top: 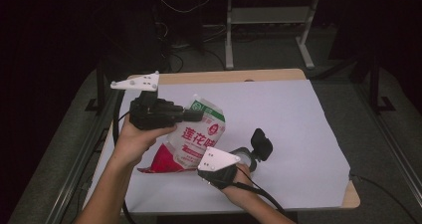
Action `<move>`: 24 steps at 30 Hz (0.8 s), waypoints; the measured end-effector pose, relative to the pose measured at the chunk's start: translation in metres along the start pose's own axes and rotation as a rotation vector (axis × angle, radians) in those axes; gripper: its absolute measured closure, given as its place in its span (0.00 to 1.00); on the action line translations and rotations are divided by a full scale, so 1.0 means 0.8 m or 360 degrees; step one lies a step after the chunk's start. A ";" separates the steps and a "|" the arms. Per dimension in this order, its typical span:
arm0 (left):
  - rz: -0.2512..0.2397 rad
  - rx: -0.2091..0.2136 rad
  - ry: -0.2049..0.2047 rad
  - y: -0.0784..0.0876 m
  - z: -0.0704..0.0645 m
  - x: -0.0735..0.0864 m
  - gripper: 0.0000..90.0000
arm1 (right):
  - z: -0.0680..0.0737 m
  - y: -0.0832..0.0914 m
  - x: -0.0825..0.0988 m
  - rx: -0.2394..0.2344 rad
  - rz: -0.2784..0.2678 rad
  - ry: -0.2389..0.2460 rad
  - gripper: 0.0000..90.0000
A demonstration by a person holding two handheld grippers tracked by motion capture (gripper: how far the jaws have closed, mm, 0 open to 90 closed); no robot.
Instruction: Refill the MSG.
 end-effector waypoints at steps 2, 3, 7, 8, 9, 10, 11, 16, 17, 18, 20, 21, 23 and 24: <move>0.0036 0.0009 0.0004 -0.008 0.001 0.004 1.00 | 0.004 -0.001 0.005 -0.0011 0.0016 0.0007 1.00; 0.0048 0.0022 0.0008 -0.011 0.000 0.005 1.00 | 0.006 -0.001 0.007 -0.0022 0.0026 0.0000 1.00; 0.0074 0.0053 0.0016 -0.023 -0.002 0.008 1.00 | 0.007 0.001 0.015 -0.0032 0.0020 -0.0017 1.00; 0.0074 0.0053 0.0016 -0.023 -0.002 0.008 1.00 | 0.008 0.001 0.016 -0.0036 0.0012 -0.0022 1.00; 0.0085 0.0058 0.0023 -0.029 -0.003 0.010 1.00 | 0.009 0.002 0.017 -0.0038 0.0003 -0.0016 1.00; 0.0091 0.0063 0.0024 -0.032 -0.002 0.010 1.00 | 0.010 0.002 0.019 -0.0037 -0.0002 -0.0017 1.00; 0.0096 0.0064 0.0033 -0.035 -0.002 0.011 1.00 | 0.011 0.003 0.019 -0.0039 -0.0008 -0.0016 1.00; 0.0148 0.0069 0.0048 -0.047 0.001 0.013 1.00 | 0.016 0.003 0.024 -0.0037 -0.0029 -0.0020 1.00; 0.0169 0.0065 0.0043 -0.049 0.002 0.014 1.00 | 0.016 0.002 0.025 -0.0030 -0.0027 -0.0015 1.00; 0.0177 0.0068 0.0047 -0.052 0.002 0.015 1.00 | 0.017 0.001 0.027 -0.0030 -0.0022 -0.0021 1.00; 0.0197 0.0080 0.0060 -0.056 0.004 0.017 1.00 | 0.018 0.001 0.028 -0.0036 -0.0023 -0.0031 1.00; 0.0216 0.0089 0.0054 -0.058 0.005 0.018 1.00 | 0.019 0.000 0.029 -0.0038 -0.0024 -0.0026 1.00; 0.0250 0.0109 0.0054 -0.062 0.006 0.020 1.00 | 0.020 0.000 0.030 -0.0042 -0.0028 -0.0011 1.00; 0.0263 0.0117 0.0061 -0.065 0.007 0.020 1.00 | 0.021 0.000 0.030 -0.0041 -0.0031 -0.0007 1.00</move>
Point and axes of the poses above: each handheld gripper's, and its own axes: y roughly backward along the jaws, x roughly out of its underside, z roughly to its left, the point moved 10 cm from there along -y, roughly forward along the jaws, and after that the axes turned 13 degrees about -y, right-handed, at the moved point
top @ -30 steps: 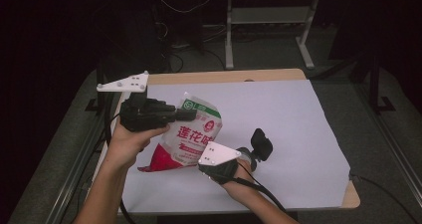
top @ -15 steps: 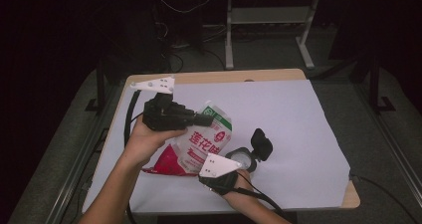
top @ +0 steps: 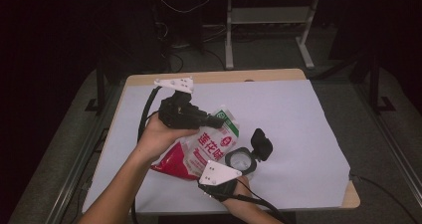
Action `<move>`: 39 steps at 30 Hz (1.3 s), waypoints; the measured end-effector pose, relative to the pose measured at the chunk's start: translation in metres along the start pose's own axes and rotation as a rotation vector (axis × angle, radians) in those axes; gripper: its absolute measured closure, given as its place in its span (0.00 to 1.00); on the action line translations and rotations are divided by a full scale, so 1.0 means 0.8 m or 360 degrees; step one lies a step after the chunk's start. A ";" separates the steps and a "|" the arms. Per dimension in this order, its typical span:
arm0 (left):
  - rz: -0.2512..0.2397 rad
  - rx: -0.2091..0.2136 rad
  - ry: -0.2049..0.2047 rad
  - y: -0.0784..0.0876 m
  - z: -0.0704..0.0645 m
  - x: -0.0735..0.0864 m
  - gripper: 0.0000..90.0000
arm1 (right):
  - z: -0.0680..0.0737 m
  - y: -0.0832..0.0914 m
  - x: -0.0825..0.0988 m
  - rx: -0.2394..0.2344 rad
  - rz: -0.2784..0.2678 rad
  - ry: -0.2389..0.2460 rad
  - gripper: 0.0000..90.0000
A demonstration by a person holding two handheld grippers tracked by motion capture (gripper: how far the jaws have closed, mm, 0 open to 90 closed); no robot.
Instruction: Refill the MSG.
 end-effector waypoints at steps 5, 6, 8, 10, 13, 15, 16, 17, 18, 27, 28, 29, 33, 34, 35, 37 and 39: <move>0.0039 0.0034 0.0019 -0.009 0.005 -0.001 1.00 | -0.002 0.001 0.000 -0.0001 -0.0001 -0.0016 1.00; 0.0051 0.0036 0.0016 -0.011 0.006 -0.002 1.00 | -0.003 0.002 0.000 -0.0002 -0.0006 -0.0011 1.00; 0.0077 0.0034 0.0026 -0.015 0.008 -0.002 1.00 | -0.003 0.003 0.001 -0.0008 -0.0003 -0.0023 1.00; 0.0105 0.0034 0.0022 -0.019 0.009 -0.004 1.00 | -0.003 0.005 0.000 -0.0009 -0.0011 -0.0026 1.00; 0.0145 0.0039 0.0011 -0.027 0.007 -0.007 1.00 | -0.003 0.009 0.000 -0.0012 -0.0016 -0.0028 1.00; 0.0195 0.0041 -0.0012 -0.032 0.005 -0.008 1.00 | -0.003 0.011 -0.001 -0.0012 -0.0025 -0.0030 1.00; 0.0210 0.0038 -0.0012 -0.035 0.005 -0.008 1.00 | -0.002 0.012 -0.001 -0.0015 -0.0030 -0.0030 1.00; 0.0241 0.0038 -0.0020 -0.037 0.005 -0.008 1.00 | -0.002 0.013 -0.001 -0.0014 -0.0037 -0.0028 1.00; 0.0269 0.0034 -0.0018 -0.040 0.006 -0.007 1.00 | -0.001 0.013 -0.001 -0.0019 -0.0041 -0.0040 1.00; 0.0409 0.0026 0.0009 -0.054 0.012 -0.004 1.00 | -0.001 0.012 -0.003 -0.0042 -0.0068 -0.0068 1.00; 0.0429 0.0024 0.0000 -0.054 0.013 -0.002 1.00 | 0.000 0.012 -0.003 -0.0046 -0.0070 -0.0067 1.00; 0.0432 0.0027 0.0015 -0.056 0.012 -0.002 1.00 | 0.001 0.011 -0.003 -0.0052 -0.0072 -0.0071 1.00; 0.0480 0.0035 0.0014 -0.058 0.012 0.001 1.00 | 0.002 0.010 -0.003 -0.0063 -0.0071 -0.0074 1.00; 0.0487 0.0034 0.0011 -0.059 0.012 0.001 1.00 | 0.003 0.010 -0.003 -0.0067 -0.0071 -0.0076 1.00; 0.0494 0.0034 0.0013 -0.059 0.011 0.001 1.00 | 0.003 0.009 -0.004 -0.0068 -0.0073 -0.0076 1.00; 0.0513 0.0037 0.0006 -0.060 0.012 0.001 1.00 | 0.003 0.009 -0.004 -0.0072 -0.0078 -0.0082 1.00; 0.0534 0.0037 0.0012 -0.062 0.011 0.002 1.00 | 0.003 0.009 -0.004 -0.0075 -0.0081 -0.0086 1.00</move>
Point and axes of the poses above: each handheld gripper's, and its own axes: y roughly backward along the jaws, x roughly out of its underside, z roughly to its left, the point moved 10 cm from there along -y, roughly forward along the jaws, and after that the axes turned 13 degrees about -y, right-handed, at the moved point
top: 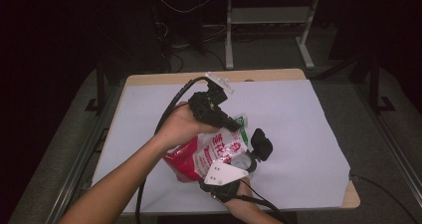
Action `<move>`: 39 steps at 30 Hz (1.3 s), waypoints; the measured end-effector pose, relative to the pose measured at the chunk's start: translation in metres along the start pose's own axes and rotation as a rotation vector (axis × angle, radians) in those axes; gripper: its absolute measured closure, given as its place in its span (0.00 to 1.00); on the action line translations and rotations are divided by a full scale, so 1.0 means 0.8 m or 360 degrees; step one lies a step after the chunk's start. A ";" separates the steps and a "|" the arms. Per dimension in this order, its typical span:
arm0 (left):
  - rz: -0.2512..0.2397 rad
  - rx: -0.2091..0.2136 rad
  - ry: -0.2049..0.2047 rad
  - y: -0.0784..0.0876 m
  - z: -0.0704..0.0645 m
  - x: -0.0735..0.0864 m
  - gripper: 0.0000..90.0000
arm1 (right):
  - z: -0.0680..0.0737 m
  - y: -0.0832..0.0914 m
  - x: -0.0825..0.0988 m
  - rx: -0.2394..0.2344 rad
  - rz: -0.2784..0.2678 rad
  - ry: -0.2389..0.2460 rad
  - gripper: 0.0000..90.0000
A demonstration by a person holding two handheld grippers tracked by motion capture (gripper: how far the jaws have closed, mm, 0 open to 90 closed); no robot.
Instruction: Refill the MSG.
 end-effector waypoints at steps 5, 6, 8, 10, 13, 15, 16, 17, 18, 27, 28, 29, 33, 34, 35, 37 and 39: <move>0.0064 -0.0009 -0.0010 -0.005 0.000 0.000 1.00 | 0.002 0.000 -0.001 -0.0017 -0.0014 -0.0003 1.00; 0.0078 -0.0008 -0.0013 -0.006 -0.001 0.000 1.00 | 0.002 0.000 -0.001 -0.0020 -0.0016 -0.0004 1.00; 0.0106 -0.0008 -0.0030 -0.008 -0.001 0.000 1.00 | 0.002 0.000 -0.001 -0.0019 -0.0019 -0.0003 1.00; 0.0115 -0.0007 -0.0028 -0.011 -0.002 -0.001 1.00 | 0.002 0.000 -0.002 -0.0018 -0.0022 -0.0006 1.00; 0.0129 -0.0002 -0.0017 -0.013 -0.002 -0.002 1.00 | 0.001 0.001 -0.002 -0.0021 -0.0025 -0.0011 1.00; 0.0135 -0.0005 -0.0009 -0.015 -0.002 -0.003 1.00 | 0.002 0.001 -0.002 -0.0023 -0.0029 -0.0013 1.00; 0.0137 -0.0007 -0.0003 -0.016 -0.003 -0.004 1.00 | 0.002 0.002 -0.003 -0.0024 -0.0032 -0.0013 1.00; 0.0136 -0.0004 0.0001 -0.016 -0.003 -0.004 1.00 | 0.002 0.002 -0.003 -0.0024 -0.0037 -0.0015 1.00; 0.0143 -0.0005 0.0006 -0.017 -0.003 -0.005 1.00 | 0.003 0.002 -0.004 -0.0028 -0.0041 -0.0018 1.00; 0.0201 0.0002 0.0004 -0.022 -0.003 -0.004 1.00 | 0.005 0.002 -0.005 -0.0041 -0.0052 -0.0025 1.00; 0.0210 0.0006 -0.0004 -0.023 -0.003 -0.004 1.00 | 0.005 0.002 -0.005 -0.0045 -0.0054 -0.0028 1.00; 0.0218 0.0008 -0.0006 -0.023 -0.002 -0.004 1.00 | 0.006 0.002 -0.005 -0.0044 -0.0054 -0.0028 1.00; 0.0224 0.0012 0.0009 -0.024 -0.002 -0.003 1.00 | 0.007 0.002 -0.005 -0.0049 -0.0053 -0.0031 1.00; 0.0231 0.0011 0.0008 -0.024 -0.002 -0.003 1.00 | 0.007 0.002 -0.005 -0.0050 -0.0054 -0.0032 1.00; 0.0246 0.0008 -0.0003 -0.025 -0.001 -0.002 1.00 | 0.008 0.002 -0.005 -0.0049 -0.0054 -0.0030 1.00; 0.0260 0.0012 -0.0006 -0.026 0.000 -0.002 1.00 | 0.008 0.002 -0.005 -0.0051 -0.0054 -0.0031 1.00; 0.0261 0.0012 0.0004 -0.027 0.001 -0.002 1.00 | 0.007 0.002 -0.005 -0.0047 -0.0051 -0.0032 1.00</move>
Point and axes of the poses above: each handheld gripper's, and its own axes: y roughly backward along the jaws, x roughly out of its underside, z roughly to its left, the point moved 10 cm from there along -y, roughly forward along the jaws, and after that the axes turned 13 degrees about -y, right-handed, at the moved point
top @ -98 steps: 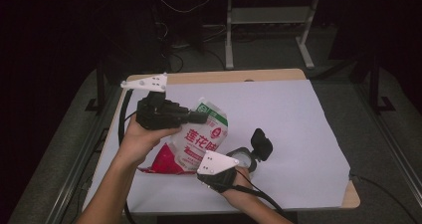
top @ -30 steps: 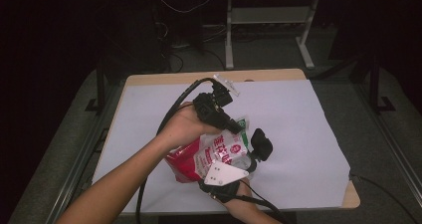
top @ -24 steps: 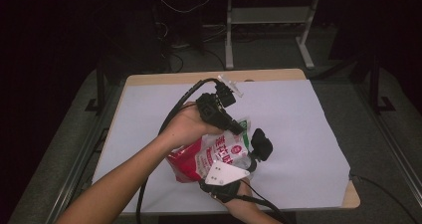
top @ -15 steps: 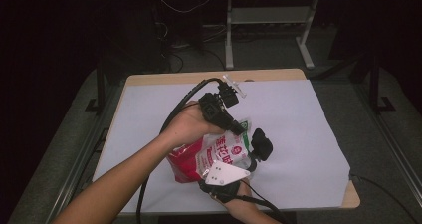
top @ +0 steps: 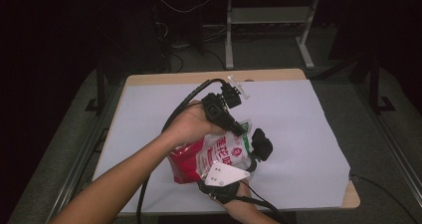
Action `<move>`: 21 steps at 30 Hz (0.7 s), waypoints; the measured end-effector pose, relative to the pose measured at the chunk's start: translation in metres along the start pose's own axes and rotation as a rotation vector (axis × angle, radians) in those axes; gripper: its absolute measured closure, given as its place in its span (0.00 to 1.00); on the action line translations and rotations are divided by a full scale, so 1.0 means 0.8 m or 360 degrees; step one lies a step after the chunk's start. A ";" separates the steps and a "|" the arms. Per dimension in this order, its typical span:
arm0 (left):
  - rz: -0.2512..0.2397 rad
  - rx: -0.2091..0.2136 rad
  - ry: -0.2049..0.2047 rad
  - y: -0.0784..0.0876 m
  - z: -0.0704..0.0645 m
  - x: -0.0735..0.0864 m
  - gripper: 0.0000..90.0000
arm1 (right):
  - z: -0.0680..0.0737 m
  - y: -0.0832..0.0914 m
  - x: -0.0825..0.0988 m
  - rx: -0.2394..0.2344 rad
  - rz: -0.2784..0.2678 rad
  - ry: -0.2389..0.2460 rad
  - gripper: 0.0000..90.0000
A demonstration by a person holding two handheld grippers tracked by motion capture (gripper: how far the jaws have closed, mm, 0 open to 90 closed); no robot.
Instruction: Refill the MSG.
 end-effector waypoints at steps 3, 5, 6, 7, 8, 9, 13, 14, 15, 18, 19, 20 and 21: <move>0.0007 -0.0002 -0.0005 -0.001 0.002 0.000 1.00 | -0.001 0.000 0.000 0.0001 0.0000 -0.0006 1.00; 0.0010 -0.0003 0.0001 -0.002 0.003 -0.001 1.00 | -0.002 0.000 0.000 0.0001 -0.0002 -0.0008 1.00; 0.0014 -0.0003 -0.0001 -0.002 0.003 -0.001 1.00 | -0.002 0.000 0.000 0.0003 -0.0006 -0.0001 1.00; 0.0015 -0.0001 0.0003 -0.003 0.003 -0.001 1.00 | -0.002 0.000 0.001 0.0002 -0.0001 -0.0009 1.00; 0.0015 -0.0001 0.0003 -0.003 0.003 -0.001 1.00 | -0.003 0.000 0.001 0.0003 -0.0001 -0.0011 1.00; 0.0015 0.0000 0.0003 -0.004 0.004 -0.001 1.00 | -0.003 0.000 0.001 0.0003 -0.0003 -0.0014 1.00; 0.0021 0.0003 0.0004 -0.007 0.005 -0.002 1.00 | -0.005 0.000 0.002 0.0004 -0.0005 -0.0022 1.00; 0.0024 0.0004 0.0009 -0.008 0.004 -0.003 1.00 | -0.005 0.000 0.002 0.0005 -0.0005 -0.0024 1.00; 0.0034 0.0007 -0.0001 -0.008 0.005 -0.003 1.00 | -0.005 0.001 0.002 0.0005 -0.0007 -0.0028 1.00; 0.0043 0.0010 -0.0004 -0.009 0.005 -0.004 1.00 | -0.005 0.001 0.002 0.0008 -0.0011 -0.0030 1.00; 0.0048 0.0013 -0.0007 -0.010 0.005 -0.004 1.00 | -0.005 0.002 0.002 0.0007 -0.0014 -0.0032 1.00; 0.0055 0.0016 -0.0006 -0.010 0.005 -0.005 1.00 | -0.005 0.002 0.001 0.0009 -0.0020 -0.0027 1.00; 0.0052 0.0014 0.0004 -0.010 0.006 -0.006 1.00 | -0.005 0.002 0.001 0.0009 -0.0017 -0.0032 1.00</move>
Point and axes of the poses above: each handheld gripper's, and its own axes: y roughly backward along the jaws, x roughly out of its underside, z roughly to its left, the point moved 10 cm from there along -y, roughly forward along the jaws, and after that the axes turned 13 degrees about -y, right-handed, at the moved point
